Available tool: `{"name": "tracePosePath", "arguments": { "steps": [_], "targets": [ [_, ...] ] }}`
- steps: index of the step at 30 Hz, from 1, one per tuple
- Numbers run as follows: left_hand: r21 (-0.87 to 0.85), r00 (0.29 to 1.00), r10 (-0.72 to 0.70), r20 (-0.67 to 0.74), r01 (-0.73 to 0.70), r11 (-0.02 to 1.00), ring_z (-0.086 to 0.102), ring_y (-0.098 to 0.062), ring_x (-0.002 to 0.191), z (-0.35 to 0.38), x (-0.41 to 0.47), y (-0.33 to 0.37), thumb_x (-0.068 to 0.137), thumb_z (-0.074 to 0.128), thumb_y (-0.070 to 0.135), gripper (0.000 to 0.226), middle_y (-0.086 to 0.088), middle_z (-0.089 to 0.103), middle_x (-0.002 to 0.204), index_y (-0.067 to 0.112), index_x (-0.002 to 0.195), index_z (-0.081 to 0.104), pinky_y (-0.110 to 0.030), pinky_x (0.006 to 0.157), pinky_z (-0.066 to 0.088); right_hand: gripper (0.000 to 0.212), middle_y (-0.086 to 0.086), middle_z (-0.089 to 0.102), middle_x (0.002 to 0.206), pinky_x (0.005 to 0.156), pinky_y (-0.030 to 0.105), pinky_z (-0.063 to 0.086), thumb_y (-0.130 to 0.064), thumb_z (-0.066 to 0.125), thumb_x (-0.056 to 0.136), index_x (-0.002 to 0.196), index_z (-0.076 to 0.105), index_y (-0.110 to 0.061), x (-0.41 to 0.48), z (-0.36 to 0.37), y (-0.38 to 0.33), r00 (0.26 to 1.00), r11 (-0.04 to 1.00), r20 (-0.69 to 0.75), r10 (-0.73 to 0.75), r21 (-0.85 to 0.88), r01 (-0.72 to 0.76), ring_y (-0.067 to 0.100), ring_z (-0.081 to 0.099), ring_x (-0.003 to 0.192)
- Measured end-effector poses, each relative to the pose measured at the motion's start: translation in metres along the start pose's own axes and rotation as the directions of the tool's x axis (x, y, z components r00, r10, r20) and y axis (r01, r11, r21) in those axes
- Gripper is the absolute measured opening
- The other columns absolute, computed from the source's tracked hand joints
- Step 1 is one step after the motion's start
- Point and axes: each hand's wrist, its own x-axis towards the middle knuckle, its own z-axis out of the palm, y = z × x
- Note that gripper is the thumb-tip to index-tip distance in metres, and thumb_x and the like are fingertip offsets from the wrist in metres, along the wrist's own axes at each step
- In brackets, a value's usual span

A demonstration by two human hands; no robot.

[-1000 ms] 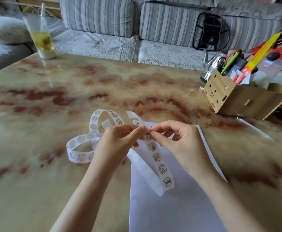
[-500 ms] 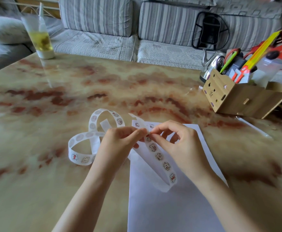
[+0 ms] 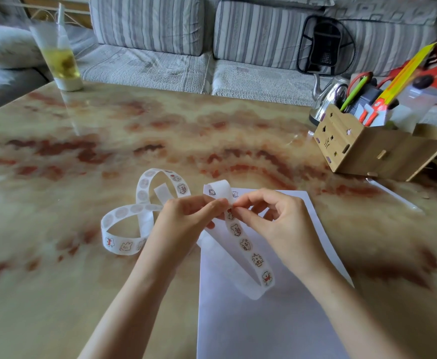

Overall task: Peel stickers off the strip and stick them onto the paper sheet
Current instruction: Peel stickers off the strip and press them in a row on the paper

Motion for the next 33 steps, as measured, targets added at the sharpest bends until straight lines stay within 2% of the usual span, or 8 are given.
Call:
{"name": "tracePosePath", "arguments": {
  "steps": [8, 12, 15, 19, 21, 23, 26, 33],
  "targets": [
    [0.048, 1.0, 0.012, 0.011, -0.012, 0.999, 0.044, 0.005, 0.038, 0.0, 0.0, -0.001, 0.088, 0.062, 0.028, 0.022, 0.021, 0.056, 0.044, 0.025, 0.067, 0.07, -0.007, 0.041, 0.03, 0.005, -0.022, 0.06, 0.074, 0.058, 0.013, 0.038, -0.028, 0.07, 0.084, 0.08, 0.067, -0.027, 0.0, -0.001, 0.002, 0.995, 0.997, 0.071, 0.07, -0.034, -0.068, 0.001, 0.047, 0.061],
    [0.092, 1.0, 0.014, -0.012, -0.013, 0.996, 0.041, 0.005, 0.033, 0.001, 0.001, -0.005, 0.088, 0.061, 0.027, 0.024, 0.021, 0.055, 0.043, 0.027, 0.065, 0.068, -0.007, 0.037, 0.027, 0.007, -0.014, 0.058, 0.086, 0.068, 0.027, 0.047, -0.026, 0.066, 0.088, 0.082, 0.061, -0.025, -0.002, 0.0, 0.002, 0.994, 0.978, 0.083, -0.065, -0.195, 0.081, 0.011, 0.054, 0.079],
    [0.117, 0.999, 0.021, -0.047, -0.015, 0.993, 0.04, 0.005, 0.032, 0.001, 0.003, -0.008, 0.089, 0.06, 0.026, 0.026, 0.021, 0.055, 0.043, 0.025, 0.064, 0.068, -0.008, 0.036, 0.026, 0.009, -0.011, 0.059, 0.086, 0.072, 0.032, 0.047, -0.022, 0.064, 0.089, 0.082, 0.06, -0.024, -0.003, -0.001, 0.0, 0.992, 0.988, 0.091, -0.082, -0.124, 0.093, 0.013, 0.056, 0.081],
    [0.184, 0.995, 0.019, -0.094, -0.002, 0.983, 0.041, 0.002, 0.033, 0.0, 0.007, -0.015, 0.088, 0.06, 0.025, 0.025, 0.016, 0.056, 0.044, 0.019, 0.067, 0.071, -0.009, 0.038, 0.028, 0.009, -0.008, 0.064, 0.073, 0.059, 0.023, 0.044, -0.014, 0.066, 0.088, 0.081, 0.064, -0.019, 0.006, -0.012, -0.004, 0.997, 0.992, 0.06, 0.04, 0.118, -0.047, 0.005, 0.057, 0.064],
    [0.233, 0.995, 0.01, -0.097, 0.013, 0.972, 0.042, -0.001, 0.036, 0.0, 0.008, -0.02, 0.087, 0.06, 0.025, 0.025, 0.014, 0.061, 0.051, 0.02, 0.064, 0.069, -0.013, 0.042, 0.035, 0.007, -0.003, 0.064, 0.068, 0.052, 0.019, 0.042, -0.01, 0.066, 0.087, 0.08, 0.066, -0.012, 0.019, -0.023, 0.003, 0.989, 0.979, 0.034, 0.142, 0.143, -0.145, 0.005, 0.054, 0.056],
    [0.315, 0.994, 0.02, -0.111, 0.016, 0.949, 0.044, -0.008, 0.04, 0.002, 0.008, -0.024, 0.086, 0.06, 0.027, 0.026, 0.012, 0.062, 0.053, 0.022, 0.062, 0.068, -0.023, 0.047, 0.039, 0.004, -0.001, 0.065, 0.068, 0.046, 0.017, 0.038, -0.009, 0.067, 0.085, 0.081, 0.067, -0.008, 0.036, -0.034, 0.013, 0.968, 0.962, 0.049, 0.246, 0.109, -0.25, 0.008, 0.053, 0.054],
    [0.468, 0.993, 0.039, -0.114, 0.019, 0.884, 0.048, -0.008, 0.042, 0.003, 0.007, -0.027, 0.085, 0.06, 0.032, 0.024, 0.016, 0.061, 0.053, 0.024, 0.063, 0.067, -0.023, 0.047, 0.037, 0.003, -0.003, 0.065, 0.066, 0.041, 0.014, 0.032, -0.008, 0.068, 0.084, 0.084, 0.067, -0.006, 0.059, -0.039, 0.028, 0.921, 0.926, 0.092, 0.377, -0.025, -0.377, 0.005, 0.051, 0.048],
    [0.523, 0.994, 0.063, -0.094, -0.005, 0.852, 0.06, -0.008, 0.066, 0.003, 0.009, -0.033, 0.085, 0.06, 0.034, 0.018, 0.02, 0.064, 0.071, 0.031, 0.069, 0.066, -0.024, 0.057, 0.042, 0.006, -0.001, 0.063, 0.067, 0.04, 0.015, 0.026, -0.008, 0.067, 0.082, 0.077, 0.067, -0.012, 0.083, -0.031, 0.043, 0.88, 0.881, 0.116, 0.461, -0.182, -0.437, 0.006, 0.044, 0.045]
  ]
}}
